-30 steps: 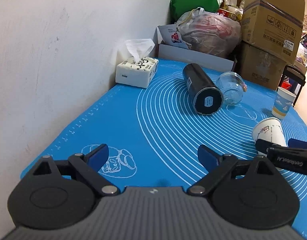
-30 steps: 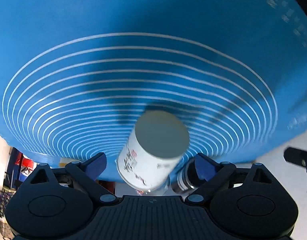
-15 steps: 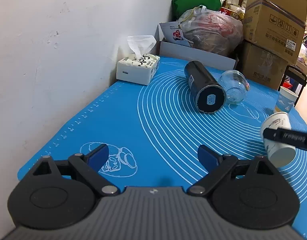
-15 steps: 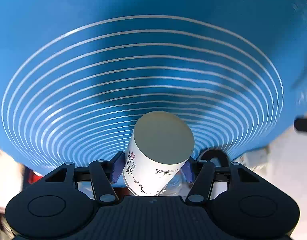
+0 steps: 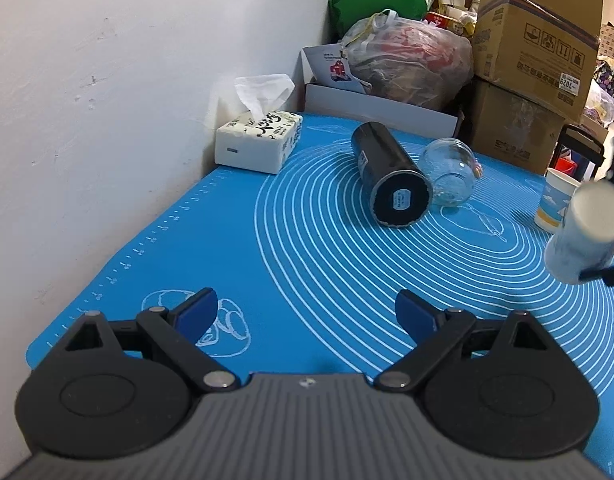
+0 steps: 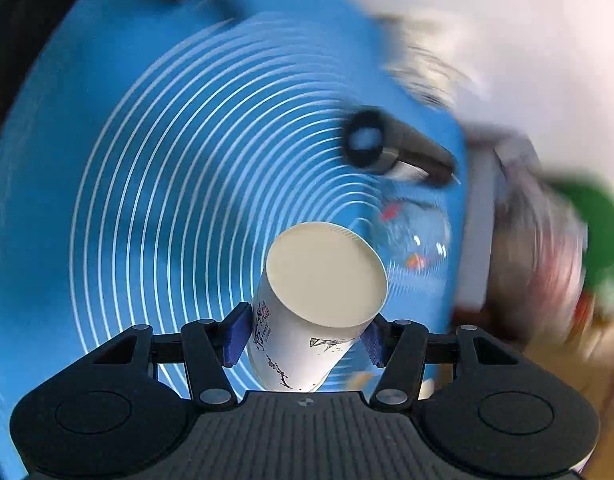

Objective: Flip cup upside down
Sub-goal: 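Rotate the right tool to turn the held white cup mouth-down, then lower the inverted white cup onto the mat and open the right gripper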

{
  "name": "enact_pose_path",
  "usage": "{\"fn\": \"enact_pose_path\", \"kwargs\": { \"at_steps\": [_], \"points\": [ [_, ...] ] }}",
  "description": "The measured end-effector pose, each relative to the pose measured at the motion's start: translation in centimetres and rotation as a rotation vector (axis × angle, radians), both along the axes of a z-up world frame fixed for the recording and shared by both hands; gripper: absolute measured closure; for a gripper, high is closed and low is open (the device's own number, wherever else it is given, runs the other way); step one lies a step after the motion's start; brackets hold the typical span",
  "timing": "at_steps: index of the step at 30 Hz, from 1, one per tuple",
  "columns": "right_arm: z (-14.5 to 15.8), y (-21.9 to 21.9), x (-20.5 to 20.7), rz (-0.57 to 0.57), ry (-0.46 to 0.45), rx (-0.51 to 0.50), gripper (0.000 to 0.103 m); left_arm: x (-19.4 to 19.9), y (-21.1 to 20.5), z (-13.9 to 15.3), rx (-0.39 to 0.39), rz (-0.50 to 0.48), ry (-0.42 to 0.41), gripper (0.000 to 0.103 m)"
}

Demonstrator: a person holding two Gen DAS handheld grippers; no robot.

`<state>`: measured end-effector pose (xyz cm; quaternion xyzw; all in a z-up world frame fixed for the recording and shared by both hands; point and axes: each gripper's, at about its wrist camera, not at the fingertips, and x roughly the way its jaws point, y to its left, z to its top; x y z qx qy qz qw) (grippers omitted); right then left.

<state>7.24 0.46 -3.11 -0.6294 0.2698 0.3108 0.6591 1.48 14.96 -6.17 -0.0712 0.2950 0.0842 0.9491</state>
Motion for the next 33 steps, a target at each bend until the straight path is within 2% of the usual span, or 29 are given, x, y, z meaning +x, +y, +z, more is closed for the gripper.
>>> {"fn": "enact_pose_path", "kwargs": {
  "at_steps": [3,7,9,12,15,18,29,33],
  "points": [
    [1.8,-2.8,0.8,-0.192,0.068,0.305,0.049,0.3,-0.4,0.1,0.0,-0.011,0.007,0.008],
    [1.3,-7.2,1.3,-0.433,0.167,0.674,0.049,0.7,-1.3,0.2,0.009,-0.029,0.01,0.008],
    [0.0,-8.9,1.4,-0.529,0.214,0.819,0.049,0.9,-1.9,0.3,0.017,-0.037,0.005,0.008],
    [-1.4,-10.4,2.0,-0.653,0.265,0.95,0.049,1.4,-2.8,0.4,0.032,-0.051,0.007,0.008],
    [-2.8,-10.6,3.8,-0.734,0.317,0.994,0.049,1.7,-3.5,0.6,0.046,-0.057,0.005,0.008],
    [-3.1,-10.7,4.1,-0.759,0.334,1.007,0.05,1.9,-4.1,0.7,0.054,-0.062,0.005,0.008],
    [-3.9,-10.3,3.4,-0.769,0.309,0.998,0.05,2.2,-4.9,0.5,0.068,-0.074,0.014,0.008],
    [-4.0,-9.8,3.1,-0.755,0.288,0.981,0.046,2.2,-4.9,0.6,0.067,-0.074,0.015,0.008]
  ]
}}
